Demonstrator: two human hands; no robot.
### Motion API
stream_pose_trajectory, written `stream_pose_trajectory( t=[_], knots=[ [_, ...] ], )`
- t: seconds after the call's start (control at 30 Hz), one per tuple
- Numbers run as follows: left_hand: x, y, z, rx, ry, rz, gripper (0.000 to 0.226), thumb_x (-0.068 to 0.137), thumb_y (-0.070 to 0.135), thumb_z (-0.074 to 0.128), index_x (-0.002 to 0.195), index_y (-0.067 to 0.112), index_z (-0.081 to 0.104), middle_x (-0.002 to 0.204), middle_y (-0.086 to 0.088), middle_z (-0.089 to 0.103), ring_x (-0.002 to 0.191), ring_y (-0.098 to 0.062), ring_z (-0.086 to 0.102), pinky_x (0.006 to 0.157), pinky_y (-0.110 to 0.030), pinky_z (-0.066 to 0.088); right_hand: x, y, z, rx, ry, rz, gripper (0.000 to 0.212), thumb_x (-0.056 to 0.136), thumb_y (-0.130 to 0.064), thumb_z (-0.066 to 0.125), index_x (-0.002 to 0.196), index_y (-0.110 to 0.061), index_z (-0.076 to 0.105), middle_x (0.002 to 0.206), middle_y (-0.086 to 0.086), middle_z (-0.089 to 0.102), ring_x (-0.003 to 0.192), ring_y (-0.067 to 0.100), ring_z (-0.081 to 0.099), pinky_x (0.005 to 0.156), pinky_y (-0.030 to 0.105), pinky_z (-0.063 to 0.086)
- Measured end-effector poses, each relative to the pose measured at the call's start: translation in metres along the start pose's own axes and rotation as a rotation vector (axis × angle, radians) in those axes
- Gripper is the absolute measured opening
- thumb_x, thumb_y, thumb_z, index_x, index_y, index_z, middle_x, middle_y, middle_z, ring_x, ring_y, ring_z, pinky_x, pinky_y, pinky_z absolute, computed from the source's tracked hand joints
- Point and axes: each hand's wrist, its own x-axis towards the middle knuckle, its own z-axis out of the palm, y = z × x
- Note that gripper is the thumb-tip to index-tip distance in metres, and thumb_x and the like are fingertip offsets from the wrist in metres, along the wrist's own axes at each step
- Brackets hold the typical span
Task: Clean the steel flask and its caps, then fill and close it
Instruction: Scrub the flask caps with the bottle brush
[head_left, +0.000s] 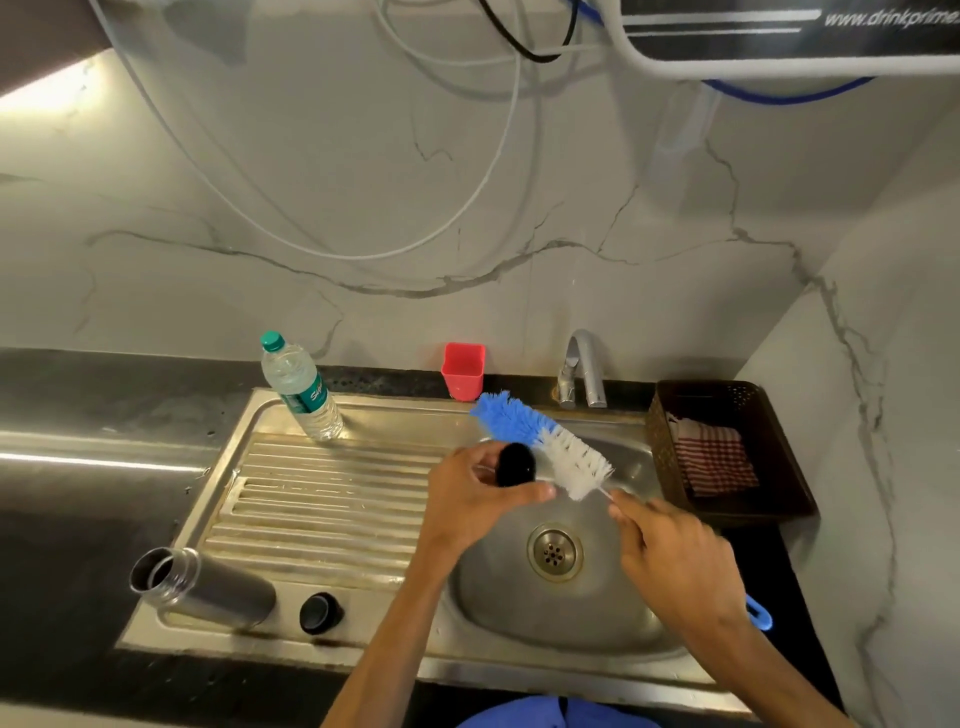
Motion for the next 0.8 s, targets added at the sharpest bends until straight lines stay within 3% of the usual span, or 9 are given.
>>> stream_pose_trajectory(
  t=[0.1, 0.2, 0.27, 0.37, 0.47, 0.53, 0.7, 0.8],
  knots=[
    [0.010, -0.012, -0.016, 0.009, 0.133, -0.034, 0.060, 0.060, 0.059, 0.098, 0.110, 0.037, 0.075, 0.097, 0.021, 0.076, 0.085, 0.009, 0.070, 0.069, -0.002, 0.048, -0.001, 0.003, -0.002, 0.033, 0.047, -0.017, 0.033, 0.102, -0.036, 0.057, 0.133, -0.043, 0.065, 0.094, -0.006, 0.072, 0.077, 0.023, 0.073, 0.064, 0.042, 0.058],
    [0.015, -0.036, -0.025, 0.135, 0.129, -0.044, 0.068, 0.054, 0.067, 0.094, 0.111, 0.032, 0.079, 0.101, 0.014, 0.077, 0.091, -0.005, 0.071, 0.086, -0.028, 0.060, 0.002, 0.000, -0.014, -0.007, 0.114, -0.050, 0.029, 0.099, -0.034, 0.063, 0.127, -0.040, 0.069, 0.085, -0.007, 0.069, 0.066, 0.022, 0.071, 0.055, 0.040, 0.057],
    [0.010, -0.050, -0.029, 0.162, 0.116, -0.051, 0.077, 0.051, 0.072, 0.090, 0.115, 0.031, 0.079, 0.103, 0.012, 0.076, 0.095, -0.008, 0.070, 0.090, -0.036, 0.060, 0.015, -0.005, -0.026, -0.119, 0.090, -0.092, 0.026, 0.102, -0.035, 0.057, 0.127, -0.038, 0.067, 0.084, -0.009, 0.061, 0.062, 0.017, 0.065, 0.057, 0.035, 0.056],
    [0.005, -0.058, -0.045, 0.155, 0.158, -0.065, 0.068, 0.058, 0.054, 0.099, 0.115, 0.023, 0.078, 0.102, 0.008, 0.074, 0.096, -0.013, 0.068, 0.087, -0.032, 0.056, 0.053, -0.019, -0.050, -0.352, -0.043, -0.148, 0.026, 0.105, -0.032, 0.045, 0.128, -0.032, 0.058, 0.088, -0.007, 0.048, 0.071, 0.014, 0.060, 0.067, 0.031, 0.053],
    [0.004, -0.064, -0.065, 0.145, 0.237, -0.048, 0.058, 0.063, 0.041, 0.101, 0.113, 0.022, 0.077, 0.090, 0.022, 0.063, 0.090, -0.015, 0.067, 0.081, -0.029, 0.051, 0.099, -0.043, -0.068, -0.524, 0.011, -0.217, 0.029, 0.102, -0.025, 0.050, 0.129, -0.024, 0.058, 0.103, 0.003, 0.059, 0.082, 0.023, 0.068, 0.066, 0.034, 0.048],
    [0.003, -0.069, -0.077, 0.129, 0.263, -0.044, 0.059, 0.063, 0.043, 0.101, 0.114, 0.023, 0.077, 0.090, 0.026, 0.057, 0.091, -0.016, 0.068, 0.083, -0.033, 0.056, 0.135, -0.063, -0.075, -0.615, 0.048, -0.270, 0.029, 0.103, -0.025, 0.052, 0.130, -0.020, 0.059, 0.114, 0.007, 0.060, 0.089, 0.025, 0.070, 0.067, 0.036, 0.044],
    [0.005, -0.092, -0.100, 0.096, 0.296, -0.065, 0.072, 0.062, 0.052, 0.099, 0.124, 0.025, 0.074, 0.111, 0.008, 0.064, 0.099, -0.013, 0.069, 0.086, -0.030, 0.059, 0.220, -0.103, -0.082, -0.914, 0.147, -0.405, 0.013, 0.099, -0.013, 0.058, 0.109, -0.016, 0.067, 0.089, 0.002, 0.052, 0.085, 0.019, 0.068, 0.067, 0.034, 0.037],
    [0.008, -0.100, -0.114, 0.064, 0.336, -0.100, 0.075, 0.063, 0.047, 0.100, 0.129, 0.025, 0.071, 0.121, 0.001, 0.061, 0.099, -0.014, 0.069, 0.084, -0.023, 0.055, 0.255, -0.122, -0.075, -1.024, 0.117, -0.488, 0.013, 0.095, -0.011, 0.060, 0.098, -0.021, 0.068, 0.088, -0.004, 0.061, 0.085, 0.014, 0.068, 0.065, 0.031, 0.037]
  ],
)
